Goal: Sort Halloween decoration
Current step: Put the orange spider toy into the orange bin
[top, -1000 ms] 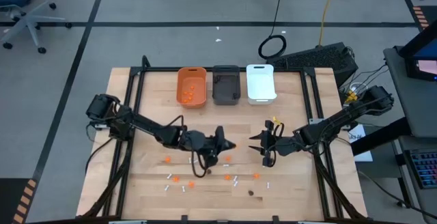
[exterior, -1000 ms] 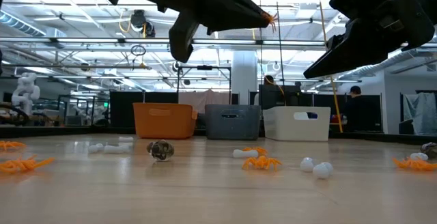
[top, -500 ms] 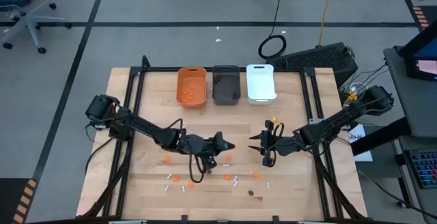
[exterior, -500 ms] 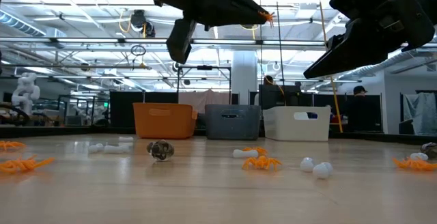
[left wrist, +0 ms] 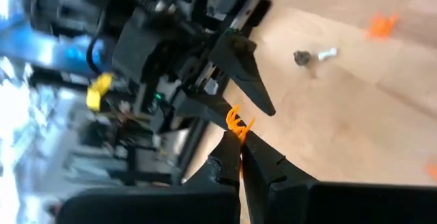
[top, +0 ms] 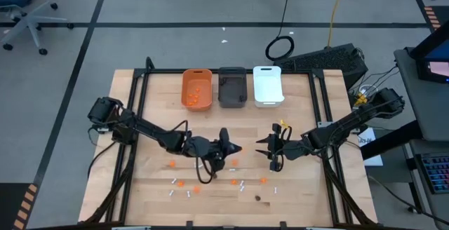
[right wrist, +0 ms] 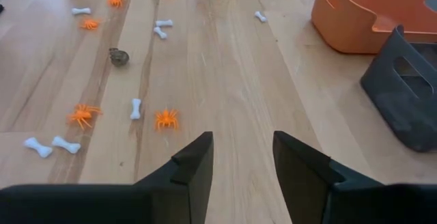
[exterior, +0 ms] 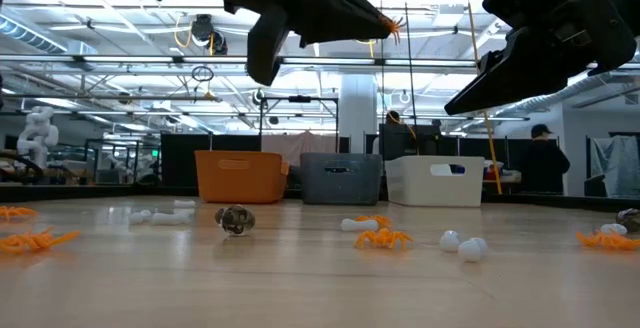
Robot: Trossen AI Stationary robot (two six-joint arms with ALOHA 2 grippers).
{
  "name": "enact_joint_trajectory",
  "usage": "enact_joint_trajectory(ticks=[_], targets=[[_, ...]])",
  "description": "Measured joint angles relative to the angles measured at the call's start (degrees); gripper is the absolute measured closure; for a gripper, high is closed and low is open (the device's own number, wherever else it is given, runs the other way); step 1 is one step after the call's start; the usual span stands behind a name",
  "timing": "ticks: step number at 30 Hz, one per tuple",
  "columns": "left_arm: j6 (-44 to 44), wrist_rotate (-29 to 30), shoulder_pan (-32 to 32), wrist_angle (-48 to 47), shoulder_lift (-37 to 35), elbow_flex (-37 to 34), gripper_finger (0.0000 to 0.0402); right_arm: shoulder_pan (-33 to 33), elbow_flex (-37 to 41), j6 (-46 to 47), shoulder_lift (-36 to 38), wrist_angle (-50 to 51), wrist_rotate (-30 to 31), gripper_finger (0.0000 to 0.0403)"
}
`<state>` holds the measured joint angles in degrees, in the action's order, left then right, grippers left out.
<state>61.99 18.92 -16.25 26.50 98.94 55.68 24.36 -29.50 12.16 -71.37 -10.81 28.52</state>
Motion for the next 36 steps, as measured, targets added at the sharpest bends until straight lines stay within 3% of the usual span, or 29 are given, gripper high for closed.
enact_joint_trajectory(ticks=[11,24,31,36], targets=[[-29.0,-0.2,0.0,0.0,0.0,0.0,0.0401,0.0,0.0,0.1,0.0,0.0,0.2,0.0266],[-72.0,-0.2,0.0,-0.1,-0.1,0.0,0.0401,0.0,0.0,0.6,0.0,0.0,0.2,0.0266],[-82.3,-0.3,0.0,-0.1,-0.1,0.0,0.0401,0.0,0.0,0.6,0.0,-0.1,0.2,0.0266],[-82.6,-0.9,0.0,-0.1,-0.1,0.0,0.0401,0.0,0.0,0.7,0.0,0.0,0.2,0.0266]])
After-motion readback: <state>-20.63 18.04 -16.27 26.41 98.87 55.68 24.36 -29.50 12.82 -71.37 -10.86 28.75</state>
